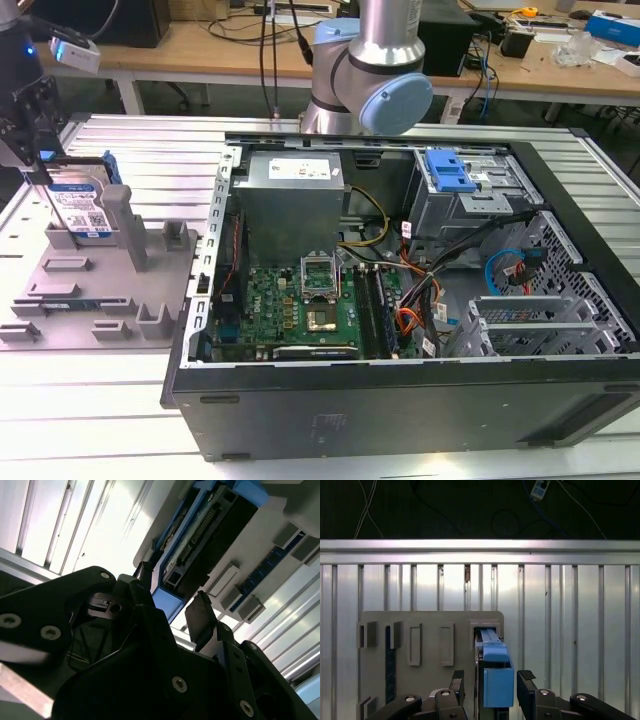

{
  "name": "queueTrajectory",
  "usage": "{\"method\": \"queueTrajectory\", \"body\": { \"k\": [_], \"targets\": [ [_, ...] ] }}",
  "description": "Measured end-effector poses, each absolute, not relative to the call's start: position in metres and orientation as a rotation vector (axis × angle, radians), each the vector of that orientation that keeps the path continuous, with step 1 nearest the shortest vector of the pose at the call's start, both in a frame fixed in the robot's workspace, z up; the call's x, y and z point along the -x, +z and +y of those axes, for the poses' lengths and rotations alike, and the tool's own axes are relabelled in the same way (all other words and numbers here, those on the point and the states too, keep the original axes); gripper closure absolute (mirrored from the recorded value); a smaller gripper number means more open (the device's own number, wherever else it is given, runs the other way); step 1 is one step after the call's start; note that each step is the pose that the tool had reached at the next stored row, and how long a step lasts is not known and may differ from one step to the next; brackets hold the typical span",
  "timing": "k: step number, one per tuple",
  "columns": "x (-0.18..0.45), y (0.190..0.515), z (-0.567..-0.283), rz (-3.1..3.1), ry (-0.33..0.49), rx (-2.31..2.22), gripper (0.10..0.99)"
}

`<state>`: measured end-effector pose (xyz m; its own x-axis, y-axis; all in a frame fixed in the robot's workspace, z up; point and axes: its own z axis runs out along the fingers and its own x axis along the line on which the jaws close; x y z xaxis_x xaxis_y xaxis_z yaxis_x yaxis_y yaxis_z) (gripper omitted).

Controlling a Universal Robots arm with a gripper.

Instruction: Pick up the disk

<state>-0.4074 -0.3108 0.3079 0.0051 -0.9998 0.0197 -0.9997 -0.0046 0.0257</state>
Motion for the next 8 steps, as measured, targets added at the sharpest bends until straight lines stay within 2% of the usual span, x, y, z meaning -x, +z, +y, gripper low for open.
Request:
{"method": "queueTrajectory", "body": {
  "k": [8],
  "targets": [
    [0.4082, 0.3015, -0.3108, -2.193, -0.007, -2.204, 0.545]
  ]
}}
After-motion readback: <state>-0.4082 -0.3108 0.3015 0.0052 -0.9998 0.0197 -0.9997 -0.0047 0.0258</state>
